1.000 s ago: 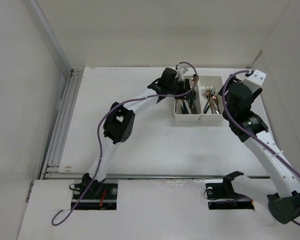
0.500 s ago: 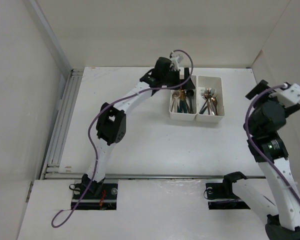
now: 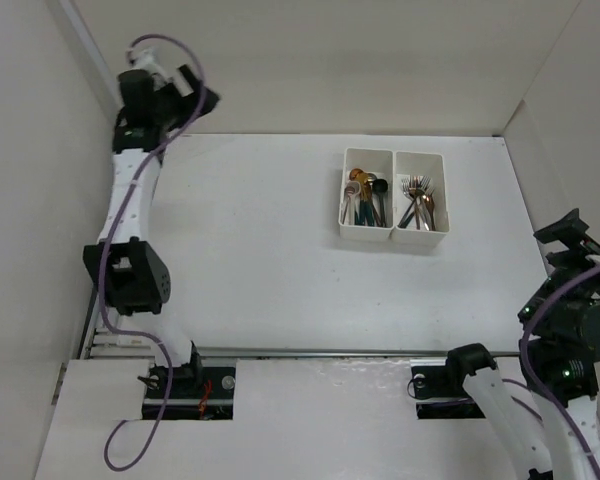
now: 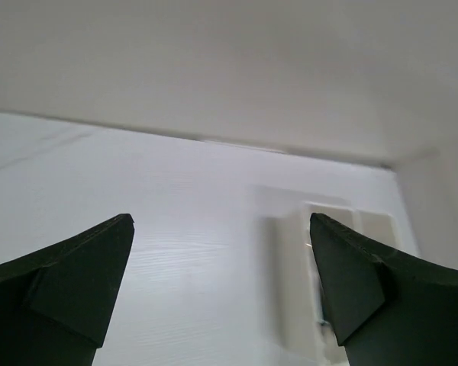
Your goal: Sort the eating utensils into containers
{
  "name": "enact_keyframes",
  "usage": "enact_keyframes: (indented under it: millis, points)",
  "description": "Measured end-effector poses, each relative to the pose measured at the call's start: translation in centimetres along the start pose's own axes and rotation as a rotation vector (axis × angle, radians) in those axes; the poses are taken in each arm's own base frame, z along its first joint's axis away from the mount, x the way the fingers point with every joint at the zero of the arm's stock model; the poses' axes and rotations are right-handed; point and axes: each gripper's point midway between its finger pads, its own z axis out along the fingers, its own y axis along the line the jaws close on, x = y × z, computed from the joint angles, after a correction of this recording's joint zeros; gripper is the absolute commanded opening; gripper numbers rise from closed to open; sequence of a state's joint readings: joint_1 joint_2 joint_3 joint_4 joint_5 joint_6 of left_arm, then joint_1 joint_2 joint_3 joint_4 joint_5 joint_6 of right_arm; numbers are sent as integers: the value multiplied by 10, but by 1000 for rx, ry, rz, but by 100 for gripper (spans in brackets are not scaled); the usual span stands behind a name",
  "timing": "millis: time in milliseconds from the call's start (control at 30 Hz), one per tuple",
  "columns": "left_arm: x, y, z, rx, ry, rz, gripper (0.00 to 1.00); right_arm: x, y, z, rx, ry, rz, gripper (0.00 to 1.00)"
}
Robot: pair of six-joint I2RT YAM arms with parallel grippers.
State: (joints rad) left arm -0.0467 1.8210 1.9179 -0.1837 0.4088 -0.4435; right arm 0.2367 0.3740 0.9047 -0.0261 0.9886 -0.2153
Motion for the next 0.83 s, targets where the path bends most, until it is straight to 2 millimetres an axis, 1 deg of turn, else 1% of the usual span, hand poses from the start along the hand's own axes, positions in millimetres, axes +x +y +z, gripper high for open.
enact_keyframes:
  millis: [67,100,133,167,200,233,267,300,333,367,433,500,567,600,667,833]
  points:
    - [-17,82,-32,-186,-49,-19,100,-5,-6,-5,-14,-22,21,100]
    - [-19,118,-50,-272,-68,-25,100,-7,-6,-6,-21,-29,30,100]
    - [-13,148,-68,-352,-68,-34,100,-7,-5,-6,-24,-32,36,100]
    - [-2,169,-84,-415,-53,-41,100,-6,-2,-4,-25,-27,35,100]
    - [9,183,-96,-458,-38,-38,100,-4,2,-2,-24,-19,43,100]
    - [21,188,-104,-479,-17,-34,100,1,8,2,-24,-3,29,100]
    - [33,188,-110,-486,6,-20,100,5,13,5,-12,13,22,100]
    - [44,184,-113,-479,29,-5,100,11,20,11,0,34,9,100]
    - [54,178,-116,-465,48,11,100,17,28,16,9,53,-3,100]
    - [58,172,-118,-451,58,27,100,23,35,20,17,73,-22,100]
    - [55,155,-119,-409,49,67,100,37,46,27,35,106,-53,100]
    - [49,147,-122,-392,30,85,100,49,53,32,45,131,-78,100]
    - [41,141,-125,-377,2,100,100,56,56,33,48,148,-90,100]
    - [38,138,-126,-369,-8,106,100,57,56,32,48,151,-91,100]
    - [37,135,-129,-357,-21,112,100,53,54,31,45,143,-64,100]
    - [44,134,-129,-344,-9,108,100,37,47,25,29,110,18,100]
